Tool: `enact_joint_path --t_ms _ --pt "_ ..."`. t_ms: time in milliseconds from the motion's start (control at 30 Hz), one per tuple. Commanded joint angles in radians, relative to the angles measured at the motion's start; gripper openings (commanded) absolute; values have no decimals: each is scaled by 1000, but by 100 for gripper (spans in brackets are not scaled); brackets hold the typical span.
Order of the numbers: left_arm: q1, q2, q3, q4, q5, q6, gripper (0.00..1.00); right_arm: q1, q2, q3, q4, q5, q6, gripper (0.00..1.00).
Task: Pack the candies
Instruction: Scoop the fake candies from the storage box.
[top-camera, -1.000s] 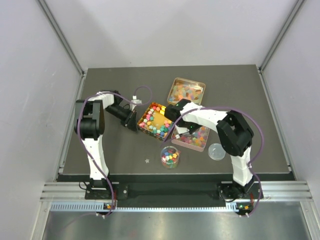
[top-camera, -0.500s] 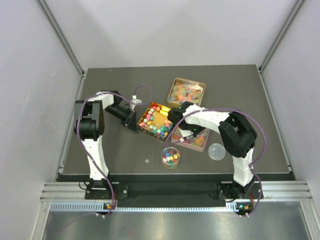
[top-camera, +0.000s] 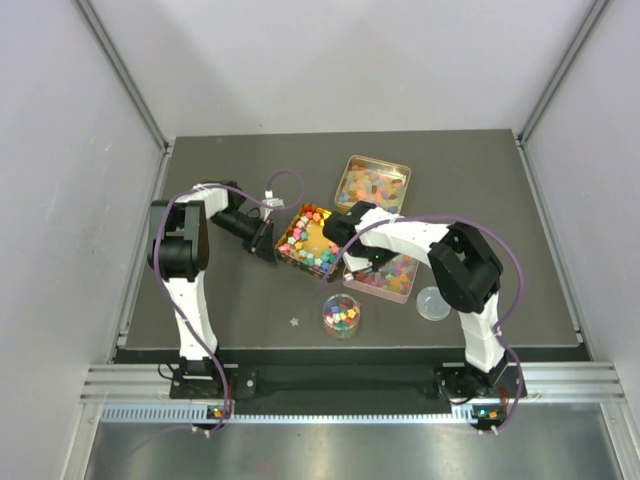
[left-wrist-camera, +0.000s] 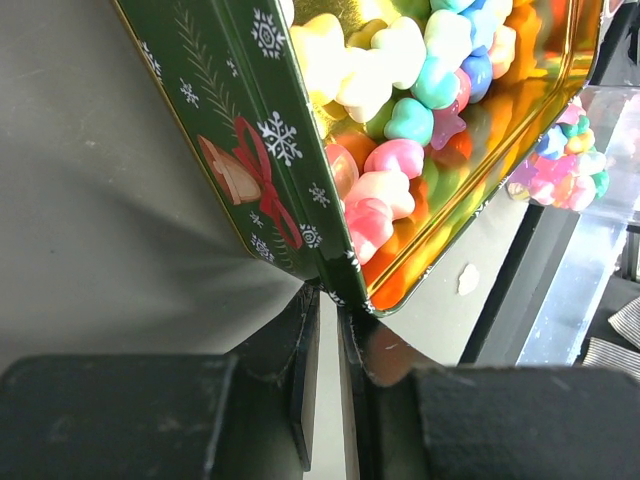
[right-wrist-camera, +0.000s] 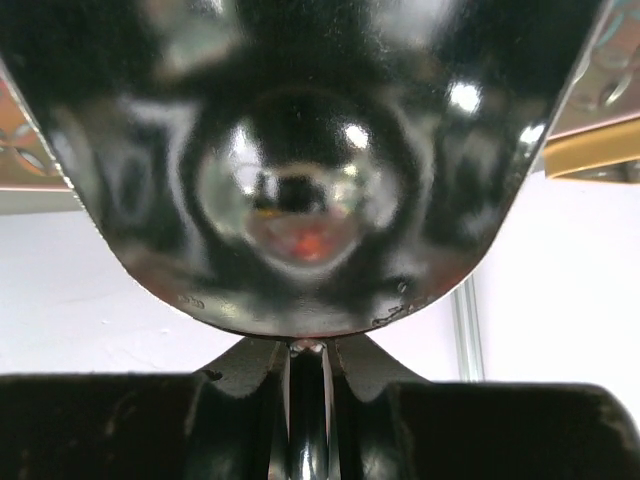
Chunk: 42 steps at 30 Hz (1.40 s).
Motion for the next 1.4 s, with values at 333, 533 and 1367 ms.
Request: enact_joint_path --t_ms 333,533,1367 --pt "-13 -44 9 40 43 -38 17 23 -20 16 43 -279 3 0" --pt "-18 -35 27 26 24 -50 17 -19 -8 10 95 -414 43 0" --pt "-24 -21 164 -66 -83 -142 17 -168 -236 -195 438 -738 46 0"
